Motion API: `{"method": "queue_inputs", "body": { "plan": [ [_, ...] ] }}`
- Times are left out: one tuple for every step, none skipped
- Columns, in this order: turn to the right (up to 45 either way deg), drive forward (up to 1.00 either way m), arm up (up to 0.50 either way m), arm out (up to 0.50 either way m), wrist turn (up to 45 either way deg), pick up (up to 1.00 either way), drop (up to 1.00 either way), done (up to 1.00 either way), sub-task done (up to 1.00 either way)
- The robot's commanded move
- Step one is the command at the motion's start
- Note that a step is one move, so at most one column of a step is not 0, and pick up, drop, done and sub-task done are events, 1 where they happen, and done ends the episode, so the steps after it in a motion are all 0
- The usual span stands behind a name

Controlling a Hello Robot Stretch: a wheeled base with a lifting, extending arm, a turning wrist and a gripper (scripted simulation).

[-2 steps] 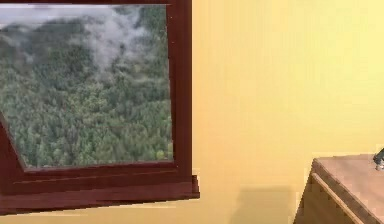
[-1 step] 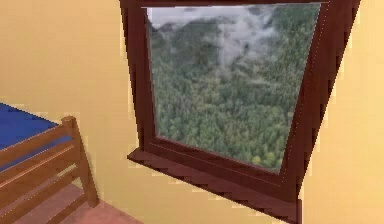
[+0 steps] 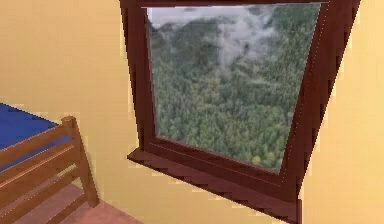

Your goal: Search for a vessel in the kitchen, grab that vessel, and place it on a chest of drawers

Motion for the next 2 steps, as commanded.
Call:
{"method": "queue_inputs", "body": {
  "plan": [
    [0.0, 0.0, 0.0, 0.0, 45.0, 0.0, 0.0, 0.0, 0.0],
    [0.0, 0.0, 0.0, 0.0, 45.0, 0.0, 0.0, 0.0, 0.0]
  ]
}}
